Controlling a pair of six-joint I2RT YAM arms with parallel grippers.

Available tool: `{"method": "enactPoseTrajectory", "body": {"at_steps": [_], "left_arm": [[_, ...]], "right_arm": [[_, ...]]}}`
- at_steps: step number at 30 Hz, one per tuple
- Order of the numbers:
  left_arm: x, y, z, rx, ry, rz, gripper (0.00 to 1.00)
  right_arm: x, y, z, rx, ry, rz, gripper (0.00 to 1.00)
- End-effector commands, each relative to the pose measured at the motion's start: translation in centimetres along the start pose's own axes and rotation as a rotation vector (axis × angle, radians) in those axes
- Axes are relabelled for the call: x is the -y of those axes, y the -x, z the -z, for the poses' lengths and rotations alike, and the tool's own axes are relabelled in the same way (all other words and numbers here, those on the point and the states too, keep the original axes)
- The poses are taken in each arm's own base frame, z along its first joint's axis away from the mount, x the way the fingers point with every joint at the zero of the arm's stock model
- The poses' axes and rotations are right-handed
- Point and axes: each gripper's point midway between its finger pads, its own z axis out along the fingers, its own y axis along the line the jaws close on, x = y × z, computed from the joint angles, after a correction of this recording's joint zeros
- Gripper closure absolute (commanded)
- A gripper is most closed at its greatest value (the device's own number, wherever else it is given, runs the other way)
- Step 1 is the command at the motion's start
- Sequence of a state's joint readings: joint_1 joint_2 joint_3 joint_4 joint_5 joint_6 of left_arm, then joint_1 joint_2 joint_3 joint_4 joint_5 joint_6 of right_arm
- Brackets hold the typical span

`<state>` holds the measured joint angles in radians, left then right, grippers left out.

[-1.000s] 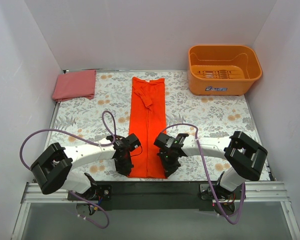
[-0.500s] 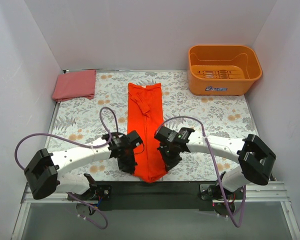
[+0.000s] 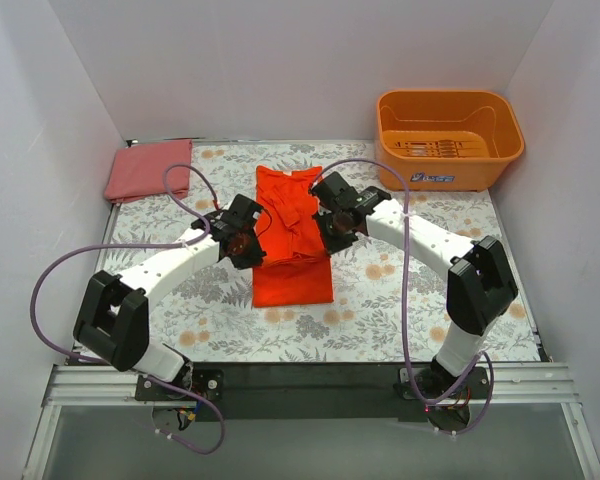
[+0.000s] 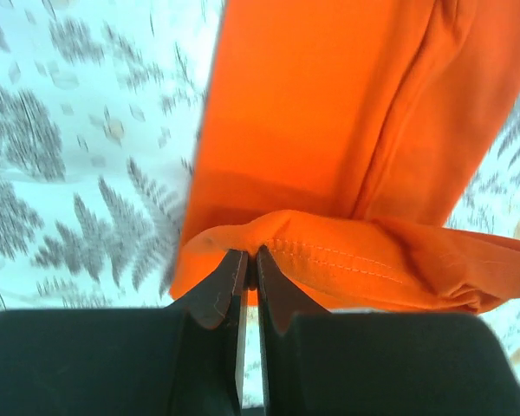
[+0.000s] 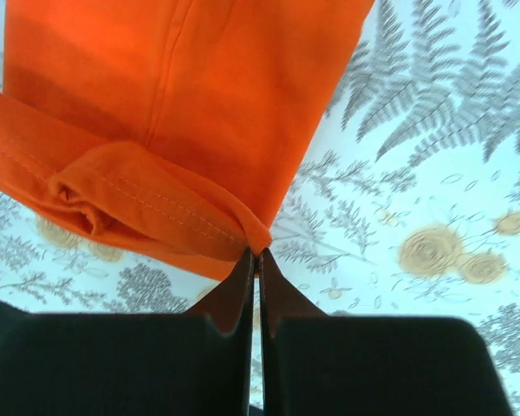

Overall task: Fold and stack the t-shirts
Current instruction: Fold the tshirt

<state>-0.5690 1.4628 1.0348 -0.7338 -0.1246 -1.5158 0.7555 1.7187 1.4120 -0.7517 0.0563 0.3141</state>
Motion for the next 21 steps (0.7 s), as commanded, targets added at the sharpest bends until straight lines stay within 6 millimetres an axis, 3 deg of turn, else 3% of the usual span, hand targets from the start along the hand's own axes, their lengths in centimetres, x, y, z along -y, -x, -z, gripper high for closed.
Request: {"method": "enactPoseTrajectory", "body": {"at_steps": [1, 11, 21], "left_arm": [[1.3, 4.9, -0.3, 0.146, -0.042, -0.032, 1.0], [2.4, 10.2, -1.5, 0.224, -0.064, -0.037, 1.0], [2.1, 12.0, -4.3, 0.228, -0.032, -0.025, 1.0]], "right_arm": [[1.7, 2.6, 0.2, 0.045, -0.044, 0.053, 0.99], [4.4, 6.0, -1.1, 0.071, -0.065, 0.031, 0.99], [5.6, 8.8, -3.1, 0.095, -0.084, 0.049, 0.99]]}}
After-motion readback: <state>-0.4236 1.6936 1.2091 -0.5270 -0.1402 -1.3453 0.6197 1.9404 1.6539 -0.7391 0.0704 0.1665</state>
